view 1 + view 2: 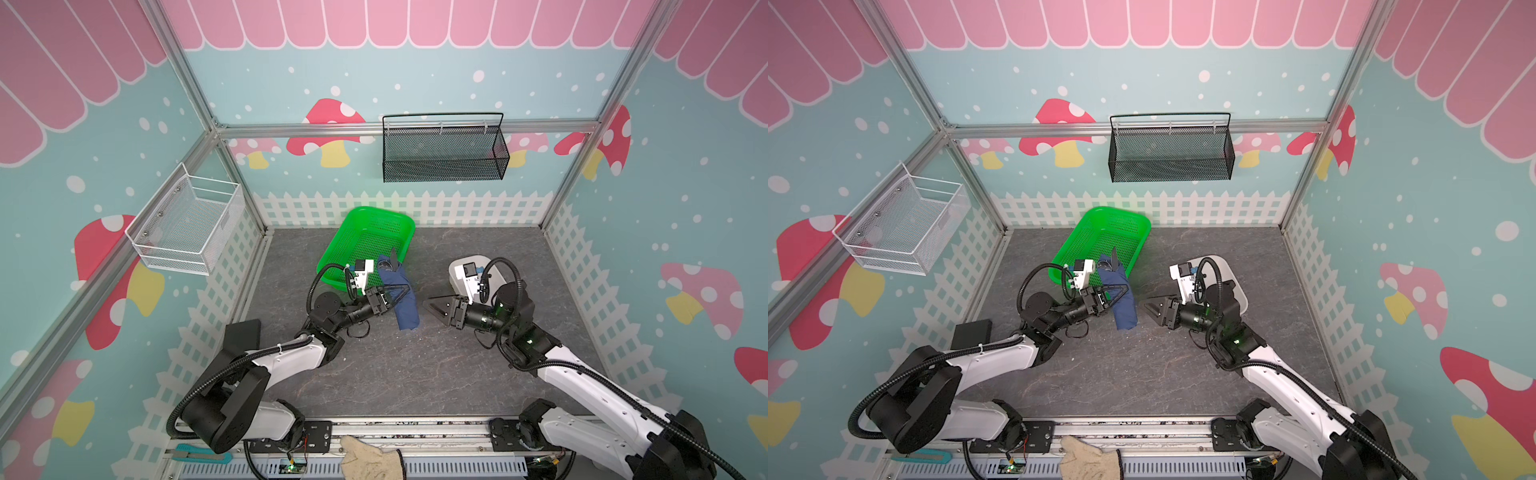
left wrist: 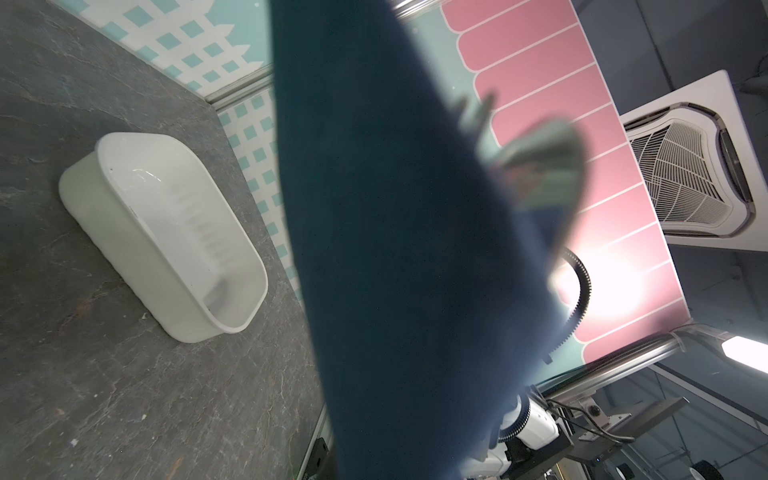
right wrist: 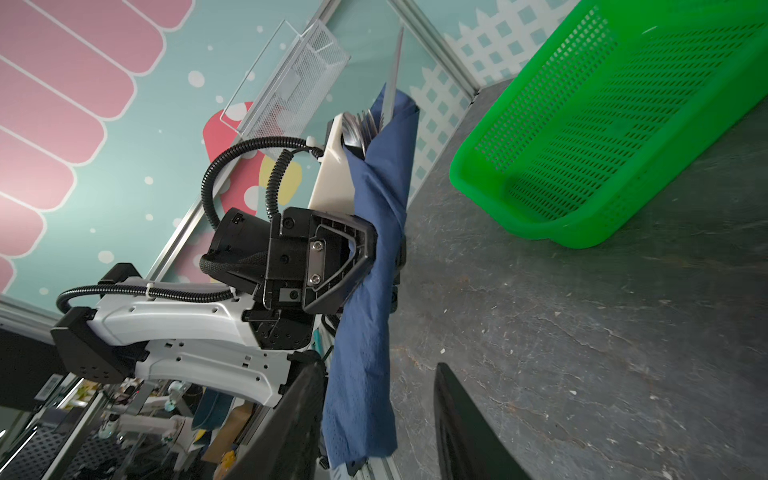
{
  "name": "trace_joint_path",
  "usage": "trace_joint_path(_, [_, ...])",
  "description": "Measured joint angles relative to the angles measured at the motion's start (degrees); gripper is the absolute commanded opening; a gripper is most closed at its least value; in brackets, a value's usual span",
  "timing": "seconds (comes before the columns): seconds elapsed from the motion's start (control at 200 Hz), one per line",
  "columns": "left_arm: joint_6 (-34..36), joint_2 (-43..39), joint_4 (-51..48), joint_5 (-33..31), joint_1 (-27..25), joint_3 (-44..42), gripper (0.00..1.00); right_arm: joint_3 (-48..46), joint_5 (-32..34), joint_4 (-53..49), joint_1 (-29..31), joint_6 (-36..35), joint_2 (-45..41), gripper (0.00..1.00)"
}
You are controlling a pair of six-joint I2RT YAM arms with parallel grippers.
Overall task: Place the utensils on the paper napkin and roll it up
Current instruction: 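Open the right gripper and draw it back while the left gripper holds the bundle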
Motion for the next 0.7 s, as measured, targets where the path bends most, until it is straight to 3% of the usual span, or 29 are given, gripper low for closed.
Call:
trace_joint_path(0.285, [0.4,-2.6,-4.1,2.1,4.1,-1.1,0.02,-3.2,7.5,-3.0,-1.6,-0.2,-3.5,0.48])
trace_joint_path(0.7, [2.1,-5.7,-11.5,4.3,8.7,-1.1,0.01,-3.2,8.0,-3.1,-2.0,-0.1,4.7,0.48])
